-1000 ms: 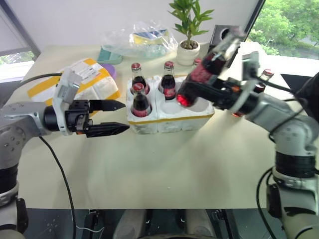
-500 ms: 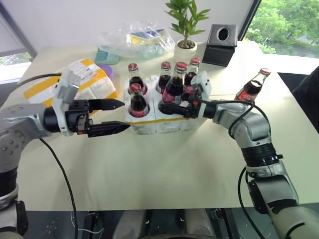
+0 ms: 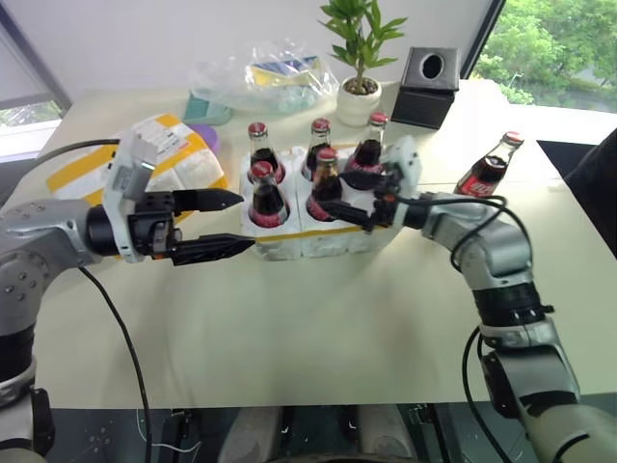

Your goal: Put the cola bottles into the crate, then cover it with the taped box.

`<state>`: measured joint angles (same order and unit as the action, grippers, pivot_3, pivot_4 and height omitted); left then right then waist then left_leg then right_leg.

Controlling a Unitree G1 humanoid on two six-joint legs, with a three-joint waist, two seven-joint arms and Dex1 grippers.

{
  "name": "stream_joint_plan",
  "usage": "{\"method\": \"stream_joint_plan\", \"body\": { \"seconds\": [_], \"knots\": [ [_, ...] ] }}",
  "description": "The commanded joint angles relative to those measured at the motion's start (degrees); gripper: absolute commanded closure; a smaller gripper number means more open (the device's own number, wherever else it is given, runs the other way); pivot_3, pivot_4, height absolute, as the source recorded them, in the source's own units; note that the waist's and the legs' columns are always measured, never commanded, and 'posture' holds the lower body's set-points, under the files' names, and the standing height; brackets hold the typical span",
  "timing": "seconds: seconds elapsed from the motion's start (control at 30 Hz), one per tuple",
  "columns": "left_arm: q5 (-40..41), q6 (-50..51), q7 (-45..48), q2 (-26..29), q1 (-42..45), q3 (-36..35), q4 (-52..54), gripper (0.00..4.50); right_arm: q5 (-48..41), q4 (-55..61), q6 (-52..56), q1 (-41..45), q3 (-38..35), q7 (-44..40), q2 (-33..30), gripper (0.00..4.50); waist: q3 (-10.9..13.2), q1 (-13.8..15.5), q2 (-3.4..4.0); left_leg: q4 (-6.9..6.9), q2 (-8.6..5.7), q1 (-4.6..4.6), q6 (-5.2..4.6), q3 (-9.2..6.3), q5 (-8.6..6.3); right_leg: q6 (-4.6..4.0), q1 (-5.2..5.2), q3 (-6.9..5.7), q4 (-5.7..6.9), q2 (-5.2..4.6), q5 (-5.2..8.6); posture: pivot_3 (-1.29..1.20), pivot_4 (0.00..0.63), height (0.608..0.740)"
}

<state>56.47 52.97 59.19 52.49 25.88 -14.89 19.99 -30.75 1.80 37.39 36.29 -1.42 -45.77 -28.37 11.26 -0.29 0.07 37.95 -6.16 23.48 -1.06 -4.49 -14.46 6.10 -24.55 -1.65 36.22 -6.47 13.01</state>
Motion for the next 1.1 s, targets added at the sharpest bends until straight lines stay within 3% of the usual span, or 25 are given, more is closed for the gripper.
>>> {"method": "stream_joint_plan", "body": {
  "seconds": [0.03,0.17,0.3,0.53,0.93,1.03,1.1],
  "knots": [
    [0.7,-1.1,0.4,0.4,1.1,-0.9,0.6,0.00,-8.1,12.3,7.3,-6.4,-13.9,3.7,-5.5,0.03,0.0,0.6,0.00,0.00,0.00,0.01,-0.04,0.00,-0.02,0.00,0.00,0.00,-0.01,-0.01,0.00,0.00,0.150,0.740],
    [0.1,-1.4,1.1,0.8,1.3,-0.7,-0.3,0.00,-10.7,18.9,12.6,-16.5,-23.3,9.0,-9.8,0.03,0.0,1.1,-0.03,-0.04,0.02,0.01,-0.23,-0.02,-0.14,-0.01,0.02,0.00,-0.05,0.00,0.00,0.00,0.150,0.740],
    [-0.5,-1.8,1.4,0.6,2.7,0.2,-1.4,0.00,-4.3,15.1,8.8,-21.3,-26.9,17.0,-8.9,0.03,0.0,0.5,-0.01,-0.03,0.10,-0.08,-0.15,0.06,-0.07,-0.02,0.07,0.02,-0.04,0.00,0.00,0.00,0.150,0.740],
    [-0.9,-2.3,1.8,0.2,3.9,1.4,-2.0,0.00,1.8,4.5,-0.2,-17.3,-25.4,24.3,-4.3,0.03,0.0,0.6,0.00,-0.03,0.10,-0.09,-0.15,0.07,-0.04,-0.03,0.06,0.03,-0.03,0.03,-0.01,0.00,0.150,0.740],
    [0.0,-1.7,0.7,0.3,3.4,0.6,-1.0,0.00,7.3,-16.0,-12.1,-6.5,-19.6,22.6,-2.8,0.03,0.0,0.6,0.00,-0.04,0.08,-0.08,-0.13,0.06,-0.03,-0.03,0.06,0.02,-0.02,0.04,-0.02,0.00,0.150,0.740],
    [0.5,-1.3,0.2,0.6,2.8,-0.1,-0.4,0.00,7.8,-18.9,-14.8,-4.8,-19.0,21.7,-2.3,0.85,0.0,0.5,0.00,-0.04,0.08,-0.08,-0.07,0.05,0.01,-0.03,0.06,0.02,-0.03,0.05,-0.02,0.00,0.150,0.740],
    [0.9,-0.9,-0.2,0.8,2.5,-0.6,0.0,0.00,7.1,-17.0,-15.3,-5.0,-18.6,20.0,-2.3,1.69,0.0,0.5,0.00,-0.06,0.08,-0.08,-0.06,0.05,0.01,-0.04,0.06,0.02,-0.03,0.05,-0.02,0.00,0.150,0.740]
  ]
}}
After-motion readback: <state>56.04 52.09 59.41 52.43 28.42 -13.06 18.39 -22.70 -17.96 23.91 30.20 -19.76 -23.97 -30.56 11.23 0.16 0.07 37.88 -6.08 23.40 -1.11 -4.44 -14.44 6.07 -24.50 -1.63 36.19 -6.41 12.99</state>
